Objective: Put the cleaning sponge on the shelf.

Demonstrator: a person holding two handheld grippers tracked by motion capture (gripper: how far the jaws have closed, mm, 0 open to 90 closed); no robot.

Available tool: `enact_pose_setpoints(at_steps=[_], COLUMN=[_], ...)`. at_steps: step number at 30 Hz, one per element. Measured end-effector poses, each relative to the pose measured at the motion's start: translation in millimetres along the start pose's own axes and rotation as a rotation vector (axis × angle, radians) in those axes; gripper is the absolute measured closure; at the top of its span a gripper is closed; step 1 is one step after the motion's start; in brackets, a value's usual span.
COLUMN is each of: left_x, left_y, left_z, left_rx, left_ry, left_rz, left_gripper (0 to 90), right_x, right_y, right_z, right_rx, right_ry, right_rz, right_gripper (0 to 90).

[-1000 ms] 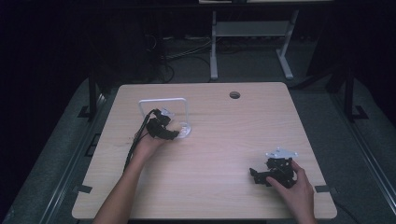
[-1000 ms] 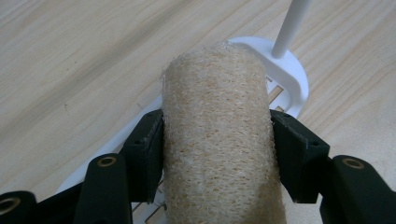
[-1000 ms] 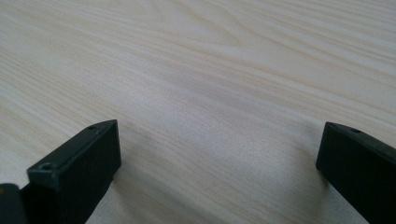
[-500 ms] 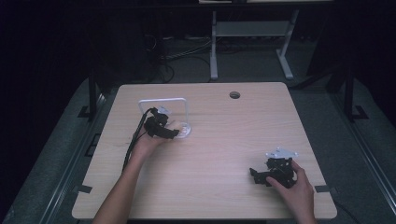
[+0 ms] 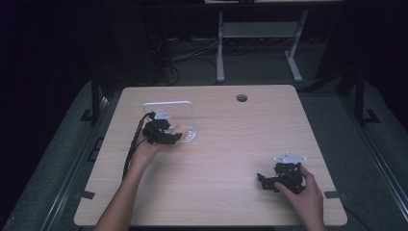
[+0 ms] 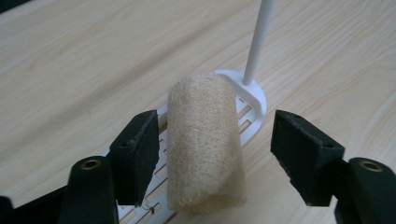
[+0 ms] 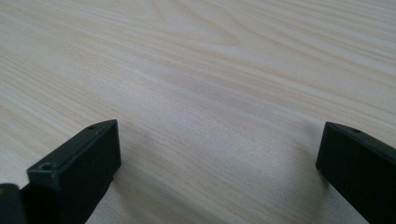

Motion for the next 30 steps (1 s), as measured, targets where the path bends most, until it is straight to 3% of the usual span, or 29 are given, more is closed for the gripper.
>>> enact_pose_setpoints(at_steps=[2,7,10,15,23,30], left_x=[-0.6,-3.7,-8.2,-16.3,-29.5,-35.6], left_y=[-5.9,-18.5,-22.5,-20.1,-0.4,14.7], left_z=[0.7,2.9,6.3,13.6,25.6,32.0], left_rx=[-0.01,-0.042,-0.057,-0.026,0.036,0.076], left_ry=[0.001,0.013,0.022,0.03,0.039,0.044], left_rz=[-0.003,-0.001,0.023,0.093,0.155,0.166], left_gripper=[36.0,51.7,68.1,89.9,89.9,89.9], right_x=[0.0,0.0,0.0,0.0,0.0,0.0], right_y=[0.0,0.0,0.0,0.0,0.0,0.0], right_z=[0.0,0.0,0.0,0.0,0.0,0.0], right_rx=[0.0,0.0,0.0,0.0,0.0,0.0], right_ry=[0.0,0.0,0.0,0.0,0.0,0.0], right_rz=[0.0,0.0,0.0,0.0,0.0,0.0], right_gripper=[0.0,0.0,0.0,0.0,0.0,0.0])
Point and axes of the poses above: each handheld gripper's, and its own axes: y roughly forward along the jaws, z roughly out of its underside, x roughly to its left, the point moved 9 cm from there along y, roughly forward along the jaws, and after that the axes turned 13 degrees about x, right-handed, at the moved point
